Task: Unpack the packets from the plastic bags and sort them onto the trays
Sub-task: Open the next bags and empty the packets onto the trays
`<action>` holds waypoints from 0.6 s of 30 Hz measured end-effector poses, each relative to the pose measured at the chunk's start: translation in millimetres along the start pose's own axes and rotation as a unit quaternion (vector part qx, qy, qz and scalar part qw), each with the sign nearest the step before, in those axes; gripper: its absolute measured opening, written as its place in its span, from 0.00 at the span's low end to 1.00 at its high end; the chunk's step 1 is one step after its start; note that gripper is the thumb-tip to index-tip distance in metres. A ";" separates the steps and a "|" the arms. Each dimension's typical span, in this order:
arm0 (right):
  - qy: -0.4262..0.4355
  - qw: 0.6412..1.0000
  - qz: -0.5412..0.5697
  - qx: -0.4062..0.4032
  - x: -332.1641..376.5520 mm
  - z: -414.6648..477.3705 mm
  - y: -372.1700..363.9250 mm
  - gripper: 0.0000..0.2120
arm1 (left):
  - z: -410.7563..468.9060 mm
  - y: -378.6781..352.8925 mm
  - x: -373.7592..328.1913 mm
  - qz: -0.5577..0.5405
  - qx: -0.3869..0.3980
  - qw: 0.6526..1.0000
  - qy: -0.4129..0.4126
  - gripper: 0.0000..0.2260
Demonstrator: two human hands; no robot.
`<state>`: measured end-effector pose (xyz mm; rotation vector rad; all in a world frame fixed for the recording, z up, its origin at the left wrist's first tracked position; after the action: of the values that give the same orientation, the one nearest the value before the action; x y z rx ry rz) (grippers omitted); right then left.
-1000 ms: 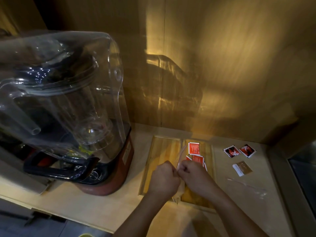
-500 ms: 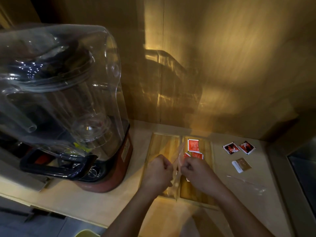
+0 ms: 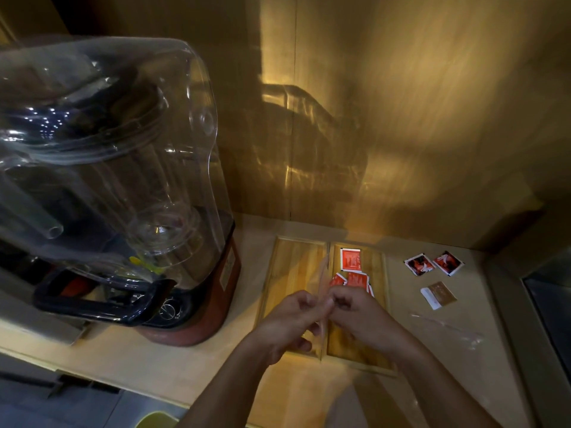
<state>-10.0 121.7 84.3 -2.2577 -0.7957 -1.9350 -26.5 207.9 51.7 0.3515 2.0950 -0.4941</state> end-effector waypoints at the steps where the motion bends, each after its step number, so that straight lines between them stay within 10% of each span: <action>1: -0.002 1.000 0.010 0.018 0.0 -0.3 -2.8 0.14 | 0.9 -1.8 1.4 0.013 0.009 1.000 0.001 0.14; 12: -0.018 0.996 0.063 0.056 -11.9 -0.4 0.2 0.12 | 2.2 -1.3 -5.2 0.026 0.037 0.996 -0.078 0.09; 18: -0.033 0.995 -0.067 -0.058 -13.1 -2.5 27.3 0.12 | -10.1 55.0 -16.0 0.212 -0.257 0.941 -0.055 0.13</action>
<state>-1.8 92.7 80.1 -2.4059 -0.8862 -2.0230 -1.7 260.1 58.6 0.4363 1.8789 0.2829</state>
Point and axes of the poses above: each hand's wrist, its own z-axis towards the middle knuckle, its own y-axis out of the back of the hand, x = y × z, the point moved 9 cm from there along z, towards the middle knuckle, and after that the axes turned 3 degrees about x, right-handed, at the moved point
